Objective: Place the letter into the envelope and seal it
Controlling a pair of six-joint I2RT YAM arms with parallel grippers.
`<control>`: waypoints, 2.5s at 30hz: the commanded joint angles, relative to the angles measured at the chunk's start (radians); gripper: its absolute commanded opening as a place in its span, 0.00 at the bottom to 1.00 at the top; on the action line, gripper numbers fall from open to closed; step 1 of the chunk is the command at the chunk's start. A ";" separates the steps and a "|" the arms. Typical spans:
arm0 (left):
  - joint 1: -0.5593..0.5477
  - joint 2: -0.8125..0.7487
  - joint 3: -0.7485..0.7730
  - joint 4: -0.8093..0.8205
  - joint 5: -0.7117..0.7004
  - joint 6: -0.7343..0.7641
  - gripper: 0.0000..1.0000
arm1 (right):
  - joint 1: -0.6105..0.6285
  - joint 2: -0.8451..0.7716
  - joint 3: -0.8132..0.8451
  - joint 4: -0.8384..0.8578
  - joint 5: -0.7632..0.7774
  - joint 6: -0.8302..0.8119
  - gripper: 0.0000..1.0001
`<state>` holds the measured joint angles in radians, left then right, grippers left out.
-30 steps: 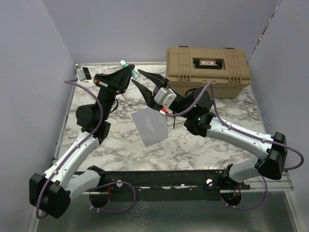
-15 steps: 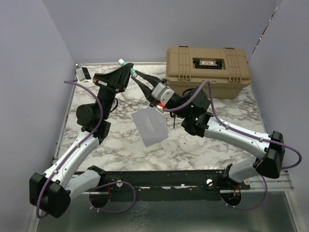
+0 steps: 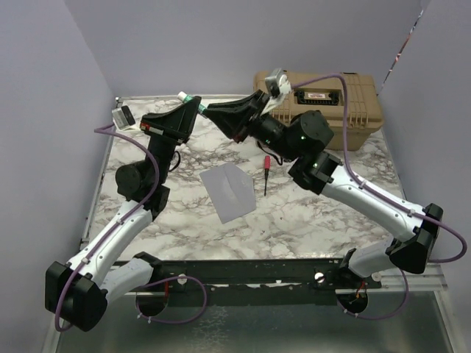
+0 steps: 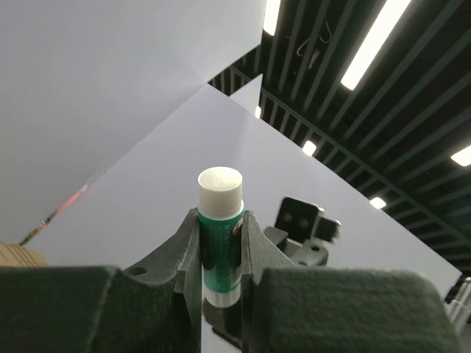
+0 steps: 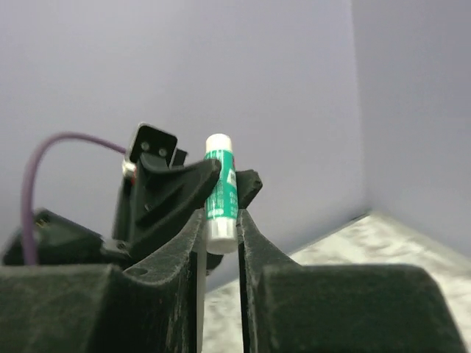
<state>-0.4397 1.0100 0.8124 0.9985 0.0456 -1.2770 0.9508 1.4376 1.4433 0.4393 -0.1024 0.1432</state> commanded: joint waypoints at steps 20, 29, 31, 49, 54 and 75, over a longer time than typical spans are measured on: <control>-0.002 0.011 0.013 0.109 -0.014 -0.124 0.00 | -0.064 -0.108 -0.082 -0.024 -0.320 -0.677 0.64; -0.007 -0.023 0.050 -0.096 -0.002 -0.128 0.00 | 0.025 -0.034 -0.048 0.012 -0.143 -1.011 0.59; -0.008 -0.025 0.054 -0.116 -0.002 -0.135 0.00 | 0.045 -0.013 -0.034 -0.010 -0.109 -1.075 0.52; -0.016 -0.031 0.065 -0.179 -0.006 -0.130 0.00 | 0.085 0.032 0.014 0.007 0.002 -1.039 0.25; -0.016 -0.032 0.063 -0.179 -0.001 -0.098 0.00 | 0.085 0.026 0.019 0.041 0.030 -0.908 0.02; -0.018 -0.048 0.041 0.204 0.305 0.472 0.00 | 0.065 -0.185 0.087 -0.010 0.283 0.606 0.00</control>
<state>-0.4690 0.9676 0.8555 1.0760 0.1993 -0.9852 1.0409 1.3762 1.5379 0.1852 -0.0181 0.3988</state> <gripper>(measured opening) 0.174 0.101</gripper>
